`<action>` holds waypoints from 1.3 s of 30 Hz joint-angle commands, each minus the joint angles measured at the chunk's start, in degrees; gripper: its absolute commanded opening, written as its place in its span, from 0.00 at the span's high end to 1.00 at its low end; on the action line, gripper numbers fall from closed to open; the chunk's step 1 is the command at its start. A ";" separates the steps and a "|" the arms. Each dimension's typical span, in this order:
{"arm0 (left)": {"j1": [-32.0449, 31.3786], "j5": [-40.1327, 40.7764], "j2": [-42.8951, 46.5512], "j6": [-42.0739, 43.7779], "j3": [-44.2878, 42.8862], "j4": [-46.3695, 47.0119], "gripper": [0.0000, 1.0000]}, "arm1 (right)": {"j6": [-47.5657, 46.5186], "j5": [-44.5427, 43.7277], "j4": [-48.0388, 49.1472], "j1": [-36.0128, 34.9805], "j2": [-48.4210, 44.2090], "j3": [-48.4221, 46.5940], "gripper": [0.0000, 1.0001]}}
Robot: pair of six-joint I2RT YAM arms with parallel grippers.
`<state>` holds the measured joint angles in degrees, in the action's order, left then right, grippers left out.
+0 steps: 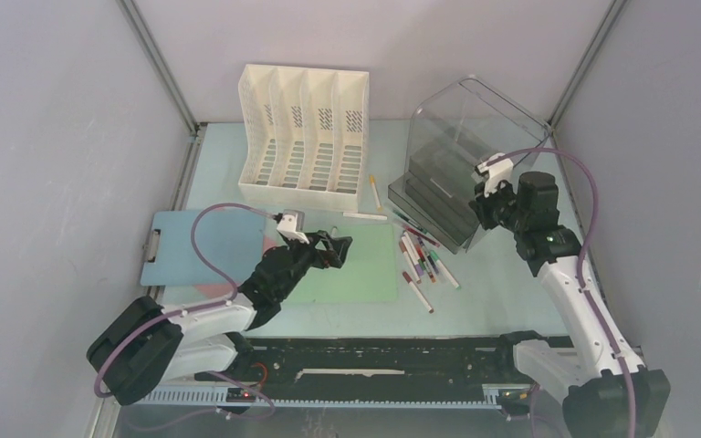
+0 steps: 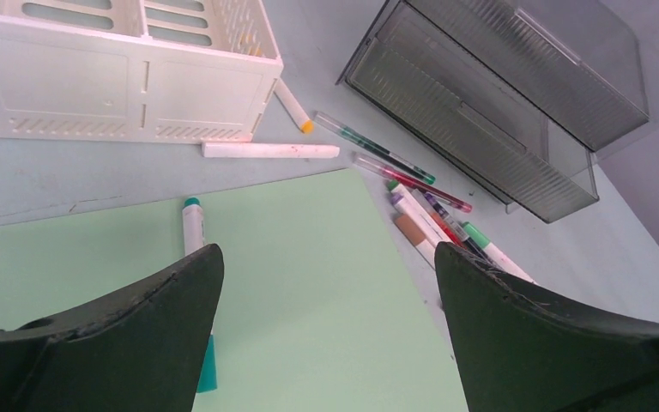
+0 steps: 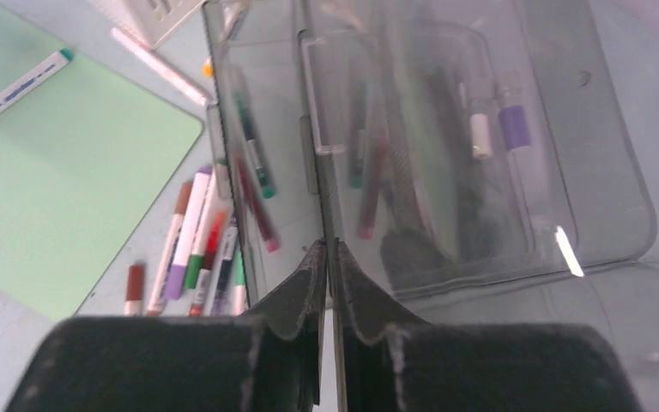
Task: Organize the desk
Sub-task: Move the storage box to the corner of the board.
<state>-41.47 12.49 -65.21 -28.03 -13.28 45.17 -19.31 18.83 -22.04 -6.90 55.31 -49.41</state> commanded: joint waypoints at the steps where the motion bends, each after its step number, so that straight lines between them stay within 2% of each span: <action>1: 0.38 -3.00 2.57 0.01 -0.39 0.46 0.00 | -1.32 -5.25 7.75 3.16 2.69 -1.55 0.88; 5: 0.42 -5.87 3.33 -1.22 -0.92 0.45 0.00 | -1.52 -4.20 8.32 6.36 7.07 -4.86 0.88; 19: 0.97 -11.91 1.68 -4.55 -1.43 3.93 0.00 | -3.11 -5.58 9.46 6.46 13.89 -9.23 0.86; 25: 2.74 -15.55 1.92 -6.50 -0.95 5.82 0.00 | -7.18 6.98 1.44 5.97 10.78 -9.48 0.80; 28: 3.28 -16.29 2.35 -6.60 -0.66 5.98 0.00 | -10.07 11.23 -1.86 4.26 9.89 -9.41 0.73; 31: 3.72 -17.34 2.63 -7.02 -0.19 6.87 0.00 | -10.90 6.29 -0.16 1.51 11.03 -9.40 0.73; 35: 4.49 -19.29 3.04 -8.06 0.65 8.60 0.00 | -12.36 -2.82 6.80 -0.06 13.81 -9.44 0.76; 39: 4.80 -19.67 3.96 -8.27 1.59 8.88 0.00 | -13.84 -6.84 9.51 -0.10 17.97 -12.52 0.80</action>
<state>-37.30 -5.26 -62.92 -35.55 -12.71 50.68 -30.48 18.41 -17.72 -6.92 69.82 -57.08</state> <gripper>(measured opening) 0.996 0.217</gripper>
